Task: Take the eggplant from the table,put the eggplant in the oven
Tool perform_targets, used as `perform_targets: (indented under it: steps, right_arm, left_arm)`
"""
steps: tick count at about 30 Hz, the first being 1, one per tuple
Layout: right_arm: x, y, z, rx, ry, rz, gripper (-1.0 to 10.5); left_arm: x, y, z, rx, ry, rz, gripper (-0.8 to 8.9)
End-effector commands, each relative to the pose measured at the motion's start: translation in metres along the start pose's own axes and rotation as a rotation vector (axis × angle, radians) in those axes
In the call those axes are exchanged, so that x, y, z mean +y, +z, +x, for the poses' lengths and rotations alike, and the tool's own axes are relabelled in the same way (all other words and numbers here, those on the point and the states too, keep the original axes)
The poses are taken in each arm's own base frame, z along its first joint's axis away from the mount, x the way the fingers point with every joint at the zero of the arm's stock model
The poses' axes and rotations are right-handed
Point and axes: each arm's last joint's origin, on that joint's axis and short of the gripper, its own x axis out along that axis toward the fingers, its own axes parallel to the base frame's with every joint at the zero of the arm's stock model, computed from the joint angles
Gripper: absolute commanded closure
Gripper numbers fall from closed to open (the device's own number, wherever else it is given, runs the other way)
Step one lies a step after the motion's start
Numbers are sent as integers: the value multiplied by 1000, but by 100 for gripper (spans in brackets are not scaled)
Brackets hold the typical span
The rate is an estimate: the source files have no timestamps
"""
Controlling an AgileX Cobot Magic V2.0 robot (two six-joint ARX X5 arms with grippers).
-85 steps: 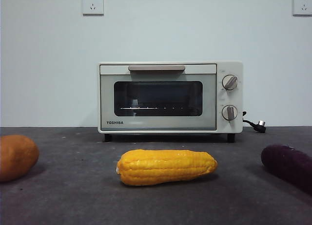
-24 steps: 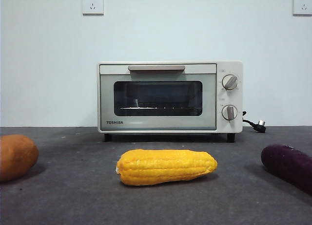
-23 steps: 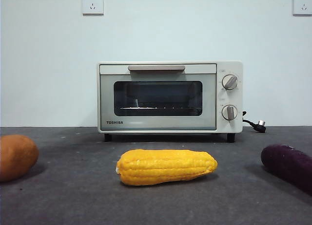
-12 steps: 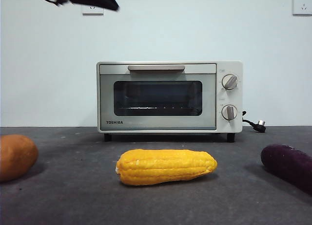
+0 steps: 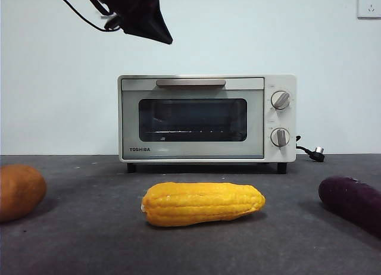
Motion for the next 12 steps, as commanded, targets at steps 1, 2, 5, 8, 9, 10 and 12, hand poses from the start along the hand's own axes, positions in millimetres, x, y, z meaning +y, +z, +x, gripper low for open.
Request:
perform_targets:
  steps: [1,2,5,8,9,10,12]
  right_arm:
    - [1,1,-1,-5,3,-16,348]
    - [1,1,-1,-5,3,-16,348]
    - [0,2,1,-3,3,-15,348]
    - [-1,3,3,3,3,-11,348]
    - [-2,3,3,6,3,-9,348]
    - [-2,3,4,8,4,-8,348]
    - [-3,3,5,13,3,-5,348]
  left_arm:
    - [0,-8,15,31,23,51,819]
    - [0,-10,19,39,32,61,819]
    - [2,-18,31,70,42,87,819]
    - [4,-24,39,91,59,87,819]
    - [5,-26,42,94,61,86,819]
    - [5,-26,43,93,61,87,819]
    - [6,-28,46,91,61,87,819]
